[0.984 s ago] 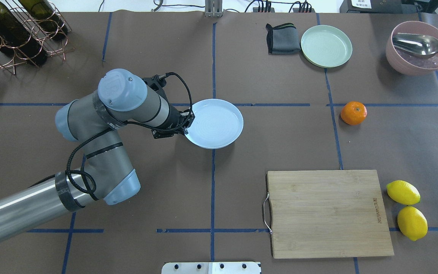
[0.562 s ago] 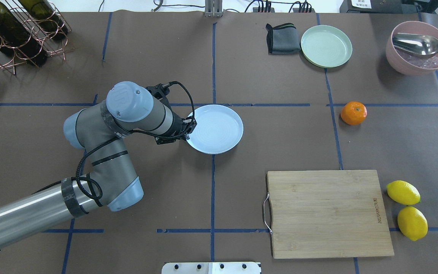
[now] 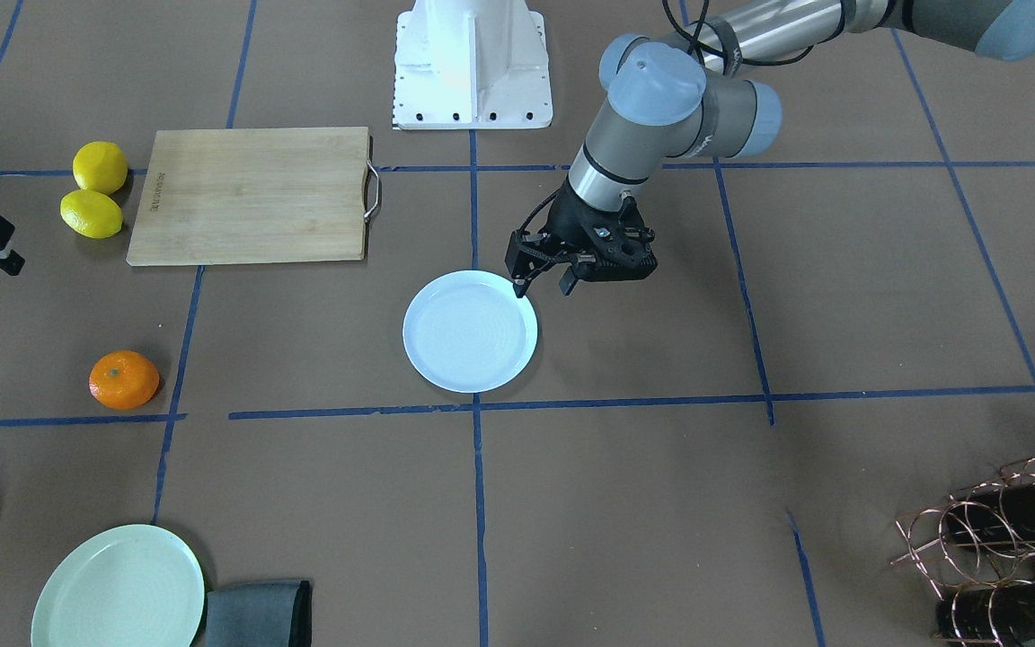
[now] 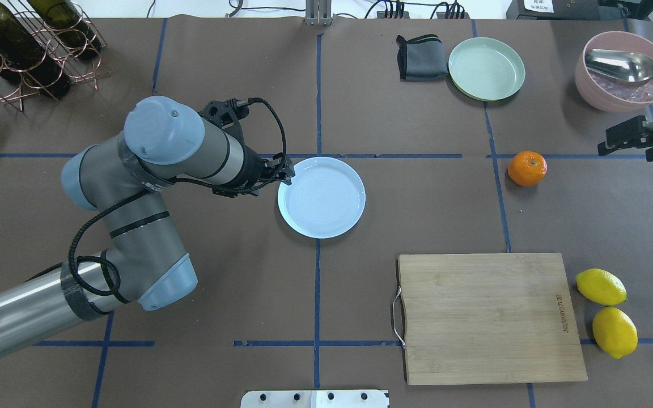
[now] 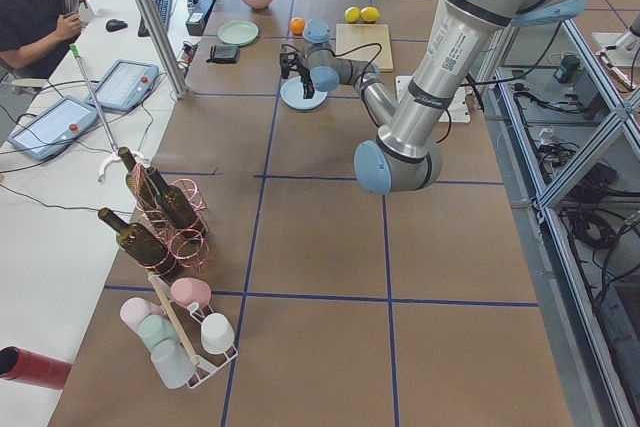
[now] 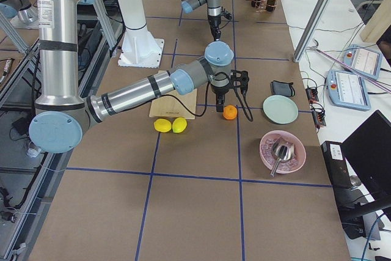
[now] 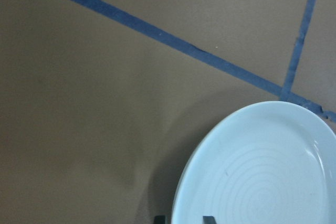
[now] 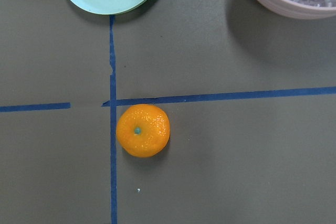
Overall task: Pick orange to plate
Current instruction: 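Reach the right gripper down and grasp the orange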
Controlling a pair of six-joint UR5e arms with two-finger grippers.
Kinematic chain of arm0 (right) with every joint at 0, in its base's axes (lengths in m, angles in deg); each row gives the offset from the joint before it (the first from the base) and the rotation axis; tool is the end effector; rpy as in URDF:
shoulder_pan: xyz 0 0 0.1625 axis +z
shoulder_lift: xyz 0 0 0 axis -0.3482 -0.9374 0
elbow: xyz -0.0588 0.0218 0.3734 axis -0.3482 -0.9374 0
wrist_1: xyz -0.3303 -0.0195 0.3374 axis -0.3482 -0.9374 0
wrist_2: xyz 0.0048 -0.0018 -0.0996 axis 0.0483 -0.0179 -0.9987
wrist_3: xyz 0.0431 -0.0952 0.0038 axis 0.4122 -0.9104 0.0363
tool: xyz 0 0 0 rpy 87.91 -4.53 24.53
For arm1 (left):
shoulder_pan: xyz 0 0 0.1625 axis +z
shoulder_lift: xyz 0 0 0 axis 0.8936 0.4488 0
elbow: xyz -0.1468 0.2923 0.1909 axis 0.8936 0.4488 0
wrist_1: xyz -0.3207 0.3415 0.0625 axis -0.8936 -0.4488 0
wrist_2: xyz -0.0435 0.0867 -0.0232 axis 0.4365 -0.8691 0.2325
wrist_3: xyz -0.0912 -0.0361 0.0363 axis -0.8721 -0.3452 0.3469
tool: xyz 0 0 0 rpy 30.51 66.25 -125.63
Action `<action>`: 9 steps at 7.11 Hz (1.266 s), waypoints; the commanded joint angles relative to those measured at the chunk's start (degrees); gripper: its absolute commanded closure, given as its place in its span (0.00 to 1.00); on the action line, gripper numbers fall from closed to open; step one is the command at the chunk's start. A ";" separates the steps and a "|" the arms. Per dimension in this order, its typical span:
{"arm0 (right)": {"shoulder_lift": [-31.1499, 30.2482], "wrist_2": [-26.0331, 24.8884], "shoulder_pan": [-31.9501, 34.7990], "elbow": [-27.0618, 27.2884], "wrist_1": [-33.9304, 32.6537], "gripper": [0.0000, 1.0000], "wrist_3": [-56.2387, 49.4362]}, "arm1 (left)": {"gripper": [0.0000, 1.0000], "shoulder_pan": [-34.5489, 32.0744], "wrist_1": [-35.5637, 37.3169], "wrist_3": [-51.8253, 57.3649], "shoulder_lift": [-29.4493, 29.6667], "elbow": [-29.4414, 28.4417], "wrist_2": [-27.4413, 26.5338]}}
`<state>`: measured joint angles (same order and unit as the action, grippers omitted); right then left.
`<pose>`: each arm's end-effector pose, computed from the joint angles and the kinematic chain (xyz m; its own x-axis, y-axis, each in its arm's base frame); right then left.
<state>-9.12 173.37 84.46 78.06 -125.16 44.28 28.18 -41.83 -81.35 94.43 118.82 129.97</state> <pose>-0.1814 -0.5292 0.3856 0.6253 0.0604 0.7781 -0.1528 0.9872 0.0461 0.5081 -0.4790 0.1346 0.4228 -0.1590 -0.8922 0.2602 0.9643 -0.0486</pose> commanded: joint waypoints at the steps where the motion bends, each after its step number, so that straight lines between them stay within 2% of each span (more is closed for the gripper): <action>1: 2.30 -5.69 -6.93 -4.60 7.92 0.00 7.40 | 0.00 -2.72 4.55 5.13 -0.69 2.22 0.00; 3: 3.62 -9.66 -10.99 -8.19 8.02 0.00 7.16 | 0.00 -3.52 4.64 5.15 -1.12 2.13 0.08; 9: 10.92 -12.58 -15.13 -19.98 8.11 0.00 6.11 | 0.00 -3.61 4.64 5.15 -1.56 2.66 0.17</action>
<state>-0.01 161.02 69.63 60.68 -117.07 50.72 24.63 -37.19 -76.20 92.93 121.43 130.14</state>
